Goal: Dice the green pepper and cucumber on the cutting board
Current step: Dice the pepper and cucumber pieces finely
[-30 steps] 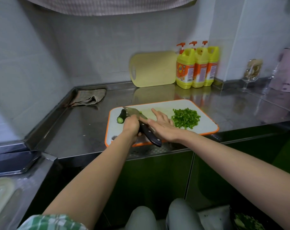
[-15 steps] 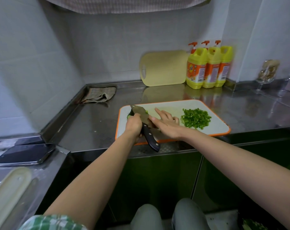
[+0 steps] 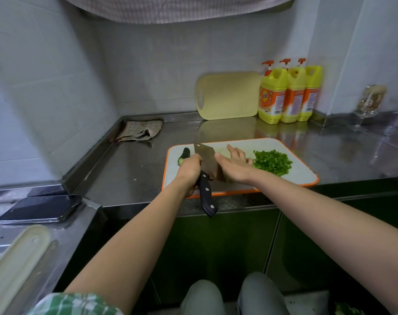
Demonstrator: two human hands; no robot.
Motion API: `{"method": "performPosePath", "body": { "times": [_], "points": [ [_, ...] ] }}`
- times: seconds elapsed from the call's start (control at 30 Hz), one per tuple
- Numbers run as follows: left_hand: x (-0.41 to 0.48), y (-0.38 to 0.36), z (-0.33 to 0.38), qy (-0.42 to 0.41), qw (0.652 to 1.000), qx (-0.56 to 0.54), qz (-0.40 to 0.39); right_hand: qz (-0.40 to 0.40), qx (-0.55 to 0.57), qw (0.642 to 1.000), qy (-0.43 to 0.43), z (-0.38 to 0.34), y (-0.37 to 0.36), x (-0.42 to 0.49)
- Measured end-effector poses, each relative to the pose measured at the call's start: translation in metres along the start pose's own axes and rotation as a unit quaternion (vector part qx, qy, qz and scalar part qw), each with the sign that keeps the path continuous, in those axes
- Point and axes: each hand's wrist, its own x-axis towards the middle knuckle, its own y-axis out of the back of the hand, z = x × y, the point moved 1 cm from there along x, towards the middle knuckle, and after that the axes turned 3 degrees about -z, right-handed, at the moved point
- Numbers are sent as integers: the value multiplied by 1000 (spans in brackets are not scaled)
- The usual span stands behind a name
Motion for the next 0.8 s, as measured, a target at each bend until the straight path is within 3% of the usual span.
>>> {"method": "performPosePath", "body": {
  "times": [0.2,0.27,0.37,0.47,0.6,0.67,0.73,0.8],
  "points": [
    [7,3,1,6,999,0,39,83,-22,996,23,8,8,10],
    [12,-1,4,3,999,-1,44,118,17,991,58,8,16,11],
    [13,-12,12,-21,999,15,48,-6,133,987,88,8,23,0],
    [11,-26,22,-52,994,85,52,-101,100,986,90,6,28,-13],
    [8,-45,31,-59,998,25,-5,-5,89,992,87,13,36,-14],
    [10,-50,32,-62,997,9,-40,63,139,986,72,20,41,-11],
    [15,-51,26,-88,993,69,-47,114,202,972,49,30,47,-8],
    [23,-48,18,-144,968,203,-22,137,192,972,19,40,52,-6]
  ]
}}
